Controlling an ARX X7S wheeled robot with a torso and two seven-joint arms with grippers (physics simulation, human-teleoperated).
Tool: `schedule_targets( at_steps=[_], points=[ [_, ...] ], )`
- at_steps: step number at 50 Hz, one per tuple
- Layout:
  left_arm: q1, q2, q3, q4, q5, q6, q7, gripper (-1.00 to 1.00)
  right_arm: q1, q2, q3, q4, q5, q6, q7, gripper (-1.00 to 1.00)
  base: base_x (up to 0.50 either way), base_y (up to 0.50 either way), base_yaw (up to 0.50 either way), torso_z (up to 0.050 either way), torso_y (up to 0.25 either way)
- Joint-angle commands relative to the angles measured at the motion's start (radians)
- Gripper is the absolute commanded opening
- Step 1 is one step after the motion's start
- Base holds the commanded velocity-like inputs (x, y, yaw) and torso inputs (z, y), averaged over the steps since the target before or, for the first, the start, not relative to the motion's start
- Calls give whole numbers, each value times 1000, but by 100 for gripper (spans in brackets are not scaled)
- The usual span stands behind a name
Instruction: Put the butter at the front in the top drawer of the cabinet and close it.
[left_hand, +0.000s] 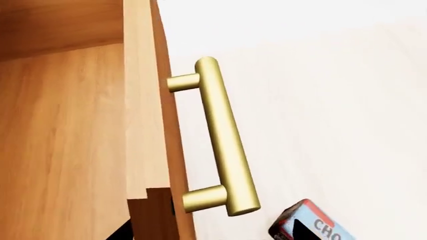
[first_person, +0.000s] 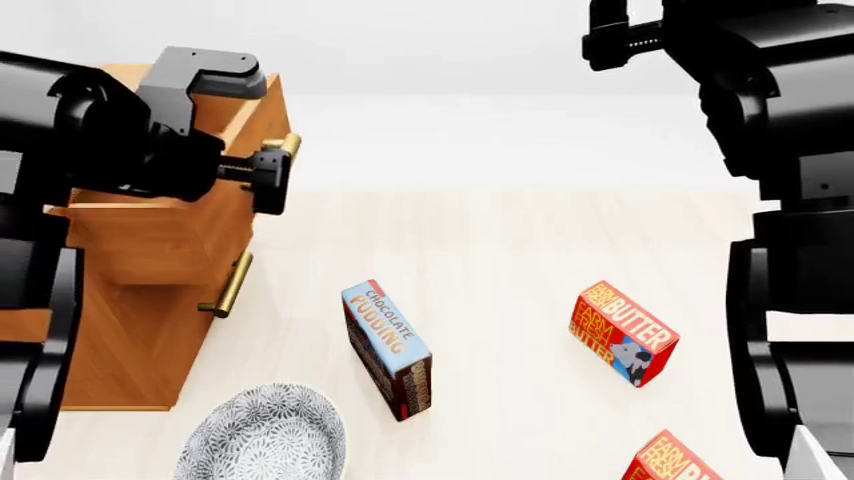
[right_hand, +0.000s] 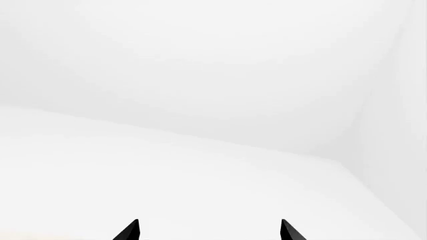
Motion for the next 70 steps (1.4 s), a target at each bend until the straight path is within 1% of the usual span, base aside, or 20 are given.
schedule_targets(
  at_steps=[1,10,21,28,39,48,54,62,70],
  points=[
    [32,33,11,103,-62,-63,-2,100,-2,5,0,-13,3,10,1,100,0,0,0,0,0],
    [28,58,14,170,-130,-107,-27,100,0,9,0,-9,5,7,3,100,0,0,0,0,0],
    [-1,89,28,179,-379,-108,-193,100,1,22,-1,-25,7,23,2,100,0,0,0,0,0],
    [-8,120,34,181,-489,-104,-275,100,-7,39,3,-67,10,56,4,100,0,0,0,0,1],
    [-7,167,42,186,-588,-95,-349,100,-10,54,6,-98,12,81,9,100,0,0,0,0,0],
    [-26,177,49,194,-660,-93,-390,100,-9,57,6,-106,14,89,11,100,1,-2,-4,0,0],
    [-106,158,77,169,-667,-71,-362,100,-8,59,4,-108,15,94,10,100,0,-3,-4,0,2],
    [-269,118,143,95,-626,-25,-263,100,-2,58,-1,-106,16,96,9,100,0,-2,-3,0,3],
    [-381,79,219,25,-561,37,-173,100,0,60,-10,-119,17,109,6,100,0,0,0,0,0]
  ],
)
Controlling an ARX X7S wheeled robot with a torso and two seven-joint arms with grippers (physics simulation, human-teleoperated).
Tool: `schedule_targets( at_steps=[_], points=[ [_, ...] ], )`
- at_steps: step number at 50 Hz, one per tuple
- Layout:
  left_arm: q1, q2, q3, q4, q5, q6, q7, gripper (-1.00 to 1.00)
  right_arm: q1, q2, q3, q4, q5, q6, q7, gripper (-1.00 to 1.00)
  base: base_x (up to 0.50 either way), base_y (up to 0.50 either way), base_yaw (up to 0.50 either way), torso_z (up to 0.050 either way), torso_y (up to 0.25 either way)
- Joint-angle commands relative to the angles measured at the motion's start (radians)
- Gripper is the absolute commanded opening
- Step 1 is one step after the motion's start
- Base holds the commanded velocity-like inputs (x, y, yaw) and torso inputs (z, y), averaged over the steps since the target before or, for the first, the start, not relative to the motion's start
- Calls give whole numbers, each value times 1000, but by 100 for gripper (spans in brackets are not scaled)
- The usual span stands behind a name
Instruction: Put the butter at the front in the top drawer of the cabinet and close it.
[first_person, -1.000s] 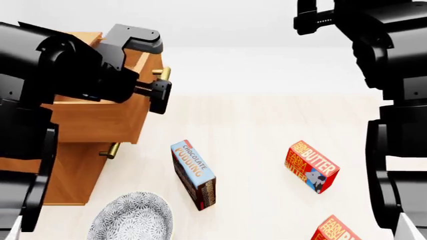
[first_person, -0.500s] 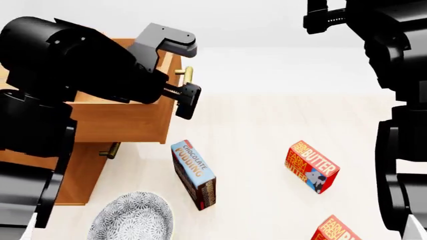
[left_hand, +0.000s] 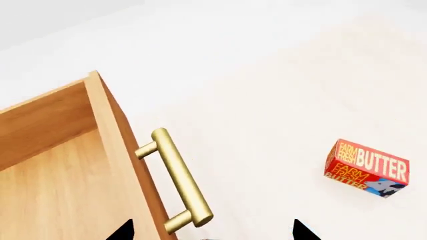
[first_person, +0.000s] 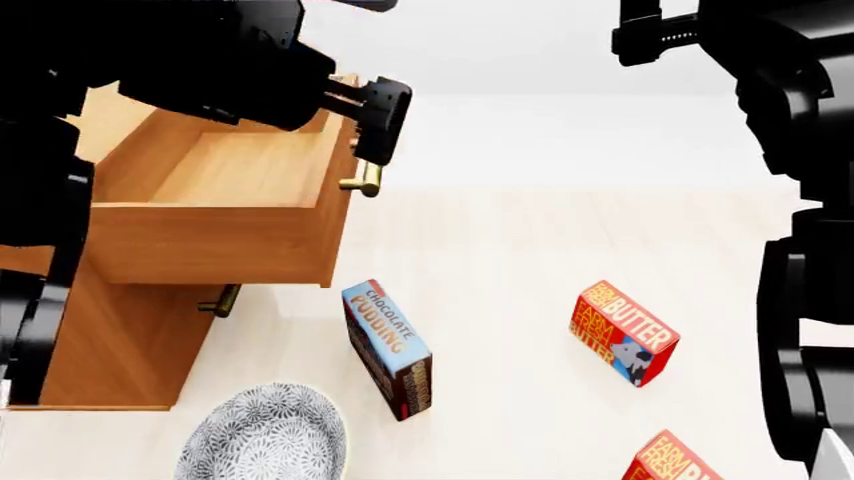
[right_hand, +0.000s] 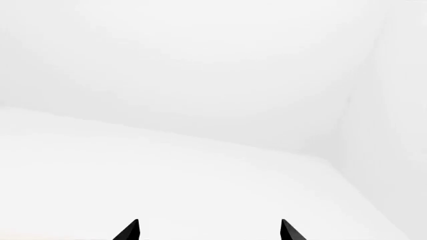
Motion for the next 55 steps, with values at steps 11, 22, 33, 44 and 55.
schedule_targets(
  at_steps=[11,22,33,44,55],
  points=[
    [-116,-99,1,-59,58,254,46,100,5,32,-24,-82,15,74,-34,100,0,0,0,0,0],
    [-8,-148,-51,-5,140,512,-37,100,41,122,-155,-168,50,190,-187,100,0,0,0,0,0],
    [40,-158,-68,14,229,710,-110,100,100,249,-359,-252,117,322,-418,100,0,0,0,0,0],
    [65,-163,-63,48,256,771,-123,100,68,386,-468,-369,196,423,-558,100,0,0,0,0,0],
    [53,-171,-58,50,252,746,-120,100,3,463,-496,-422,262,428,-634,100,0,0,0,0,0]
  ],
)
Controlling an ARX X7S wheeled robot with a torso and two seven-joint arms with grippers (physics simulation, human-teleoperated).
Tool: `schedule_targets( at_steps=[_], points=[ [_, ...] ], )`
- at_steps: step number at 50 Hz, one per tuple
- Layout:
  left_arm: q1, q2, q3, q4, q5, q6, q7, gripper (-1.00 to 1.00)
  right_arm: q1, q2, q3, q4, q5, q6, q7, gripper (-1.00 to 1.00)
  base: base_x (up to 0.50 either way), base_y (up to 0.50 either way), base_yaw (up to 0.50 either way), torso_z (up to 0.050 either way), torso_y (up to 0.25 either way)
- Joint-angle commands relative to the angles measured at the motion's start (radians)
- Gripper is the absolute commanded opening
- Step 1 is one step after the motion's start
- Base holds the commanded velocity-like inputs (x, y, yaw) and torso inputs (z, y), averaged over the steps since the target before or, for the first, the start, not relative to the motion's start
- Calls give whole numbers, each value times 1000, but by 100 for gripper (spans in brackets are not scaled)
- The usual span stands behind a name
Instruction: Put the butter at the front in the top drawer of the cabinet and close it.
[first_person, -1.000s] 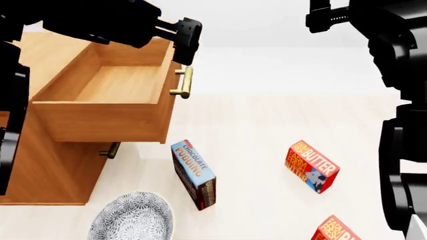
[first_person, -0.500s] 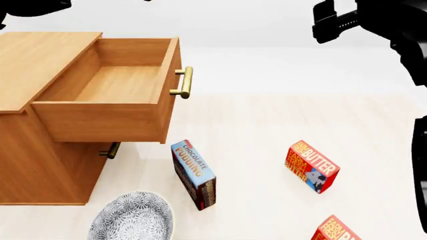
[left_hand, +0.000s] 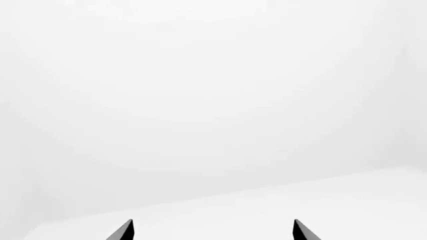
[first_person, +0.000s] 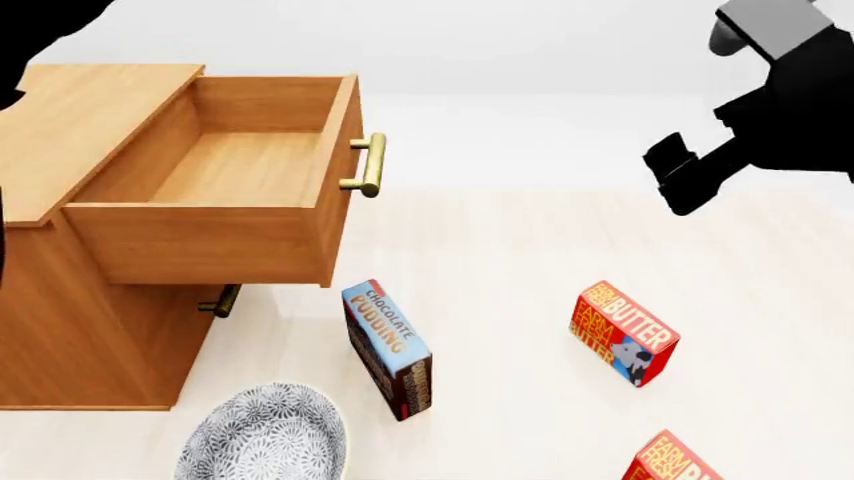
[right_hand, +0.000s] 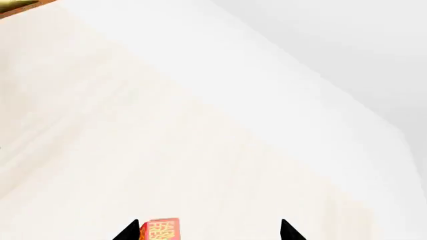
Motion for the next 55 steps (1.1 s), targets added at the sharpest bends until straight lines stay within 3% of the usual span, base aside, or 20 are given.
schedule_targets(
  at_steps=[1,19,55],
  points=[
    [1,-8,5,12,13,17,-7,100,-50,88,-54,-62,67,37,-96,100,0,0,0,0,0],
    [-3,-9,15,15,20,9,-11,100,-191,135,-2,-58,117,-16,-90,100,0,0,0,0,0],
    [-9,-12,34,19,37,0,-21,100,-342,76,13,209,56,-245,-12,100,0,0,0,0,0]
  ],
)
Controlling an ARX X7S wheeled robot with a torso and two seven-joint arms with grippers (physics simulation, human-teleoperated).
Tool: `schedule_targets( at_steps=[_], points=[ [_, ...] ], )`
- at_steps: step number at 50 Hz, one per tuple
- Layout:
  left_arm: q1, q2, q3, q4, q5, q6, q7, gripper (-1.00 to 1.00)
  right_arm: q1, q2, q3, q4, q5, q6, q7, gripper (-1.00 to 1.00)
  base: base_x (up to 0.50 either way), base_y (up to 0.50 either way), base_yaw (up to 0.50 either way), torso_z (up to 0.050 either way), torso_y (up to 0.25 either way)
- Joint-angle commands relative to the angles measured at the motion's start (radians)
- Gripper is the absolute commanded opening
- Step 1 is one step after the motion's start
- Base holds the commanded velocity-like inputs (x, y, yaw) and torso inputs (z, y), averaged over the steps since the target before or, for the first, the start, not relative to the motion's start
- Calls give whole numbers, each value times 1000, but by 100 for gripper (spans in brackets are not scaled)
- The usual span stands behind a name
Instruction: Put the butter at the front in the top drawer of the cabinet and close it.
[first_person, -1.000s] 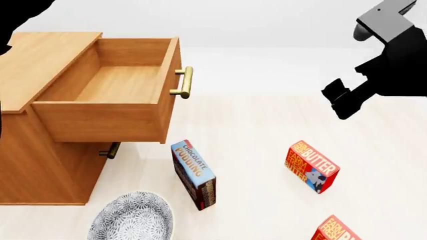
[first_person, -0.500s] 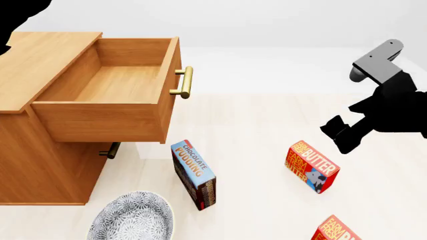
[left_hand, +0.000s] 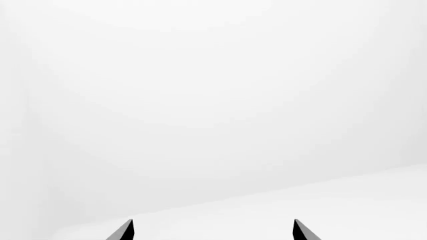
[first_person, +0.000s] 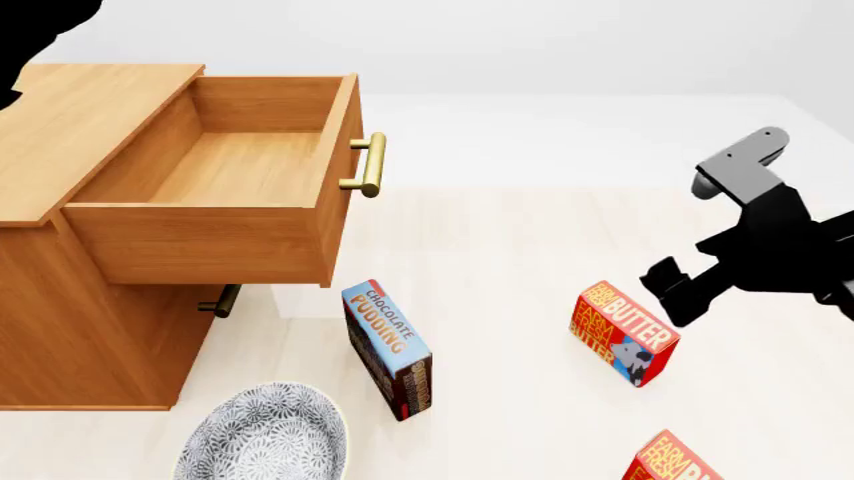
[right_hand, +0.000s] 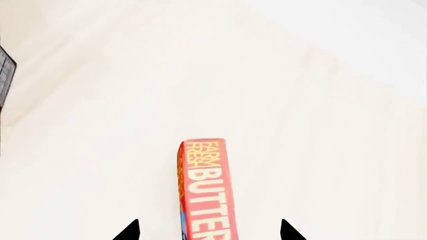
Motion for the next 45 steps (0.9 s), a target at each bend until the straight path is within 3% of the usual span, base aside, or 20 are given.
schedule_targets(
  at_steps=[1,45],
  points=[
    [-1,-1,5,3,6,-1,-6,100,-31,-19,1,80,-20,-60,22,100,0,0,0,0,0],
    [9,6,-37,-3,-25,-7,-43,100,-32,-62,-36,247,-68,-142,36,100,0,0,0,0,0]
  ],
)
